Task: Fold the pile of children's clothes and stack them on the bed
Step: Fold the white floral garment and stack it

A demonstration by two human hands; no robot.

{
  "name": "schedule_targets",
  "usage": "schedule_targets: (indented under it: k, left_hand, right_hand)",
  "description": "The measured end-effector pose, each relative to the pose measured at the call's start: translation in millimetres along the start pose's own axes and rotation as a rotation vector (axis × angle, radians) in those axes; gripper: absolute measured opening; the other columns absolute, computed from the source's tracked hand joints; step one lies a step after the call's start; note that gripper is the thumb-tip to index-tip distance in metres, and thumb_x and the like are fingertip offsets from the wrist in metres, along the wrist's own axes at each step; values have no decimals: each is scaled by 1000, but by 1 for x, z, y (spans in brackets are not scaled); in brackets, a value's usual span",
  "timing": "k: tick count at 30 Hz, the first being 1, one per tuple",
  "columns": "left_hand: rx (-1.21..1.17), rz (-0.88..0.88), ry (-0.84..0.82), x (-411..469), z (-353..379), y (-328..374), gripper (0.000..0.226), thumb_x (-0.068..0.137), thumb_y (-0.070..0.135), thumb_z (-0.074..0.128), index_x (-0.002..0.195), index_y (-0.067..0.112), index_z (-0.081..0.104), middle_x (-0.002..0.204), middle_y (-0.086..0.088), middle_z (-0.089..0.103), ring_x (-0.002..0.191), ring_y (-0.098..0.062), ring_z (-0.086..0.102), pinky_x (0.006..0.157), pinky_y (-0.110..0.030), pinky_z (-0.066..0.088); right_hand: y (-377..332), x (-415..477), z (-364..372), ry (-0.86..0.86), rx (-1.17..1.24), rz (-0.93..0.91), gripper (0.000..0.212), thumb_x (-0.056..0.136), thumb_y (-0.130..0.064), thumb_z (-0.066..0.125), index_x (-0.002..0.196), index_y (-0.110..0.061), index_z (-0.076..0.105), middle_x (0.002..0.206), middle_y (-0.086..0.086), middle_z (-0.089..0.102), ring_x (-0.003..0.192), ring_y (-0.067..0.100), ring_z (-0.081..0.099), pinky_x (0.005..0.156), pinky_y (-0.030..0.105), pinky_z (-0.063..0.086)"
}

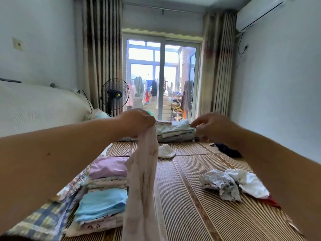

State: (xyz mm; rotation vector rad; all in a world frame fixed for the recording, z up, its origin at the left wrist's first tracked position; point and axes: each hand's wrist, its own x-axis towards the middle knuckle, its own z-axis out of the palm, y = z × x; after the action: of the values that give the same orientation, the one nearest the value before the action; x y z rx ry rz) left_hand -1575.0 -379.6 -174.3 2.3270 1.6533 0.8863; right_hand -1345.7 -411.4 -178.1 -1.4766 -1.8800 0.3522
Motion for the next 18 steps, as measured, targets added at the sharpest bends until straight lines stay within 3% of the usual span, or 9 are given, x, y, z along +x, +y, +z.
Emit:
schedule_targets:
  k: [3,5,7,9,11,13,15,18]
  left_hand:
    - [-64,147,-87,-10,3,10,33,96,21,49,63,13,46,59,0,41,54,-14,39,55,-27,33]
    - [-47,195,-122,-12,-1,12,34,96,22,50,63,12,49,59,1,43,53,-10,39,56,-26,35]
    - [-91,187,-149,-13,-7,10,31,96,21,49,69,7,53,61,-1,46,53,-10,41,54,-23,37]
    - [-176,148,-160,-16,-11,7,28,97,15,47,70,9,51,55,4,45,45,-6,40,46,-17,36]
    - [-276,103,-183,-17,-11,4,24,96,9,45,72,10,50,50,6,42,38,-4,38,40,-13,33]
    - [-276,64,-172,-16,-9,0,19,94,7,45,76,8,52,54,1,41,39,-7,38,40,-14,33]
    - [-187,23,-101,-13,-8,-6,19,90,12,48,72,9,55,59,-3,44,46,-13,42,47,-19,36]
    - [-74,-69,71,-7,-10,-16,27,87,19,51,61,13,54,57,-2,48,54,-18,44,55,-25,36]
  right_hand:
    - [-13,-8,43,-245,-5,-179,31,85,-5,67,113,-17,70,91,-9,71,67,-10,60,59,3,43]
    - [-15,-10,70,-269,172,-185,28,82,0,69,109,-9,71,84,-9,71,67,-9,61,66,6,48]
    - [-11,-8,92,-160,382,-137,23,79,0,72,102,-1,67,93,6,73,79,7,66,76,21,54]
    - [-9,-7,102,29,407,-82,22,77,-15,76,94,-11,63,95,4,70,82,13,67,70,25,51]
    - [-9,-3,105,133,349,-96,16,79,-25,74,86,-15,64,83,0,67,71,11,62,62,23,44]
    - [-10,-2,105,151,204,-181,12,81,-22,69,79,-10,66,69,1,61,60,10,51,58,26,38]
    - [-10,-4,105,168,117,-230,6,80,-18,65,85,-18,68,66,-4,61,59,9,51,57,24,38]
    - [-2,-10,104,197,58,-300,31,81,-20,61,109,-32,60,74,-6,64,58,0,53,53,13,37]
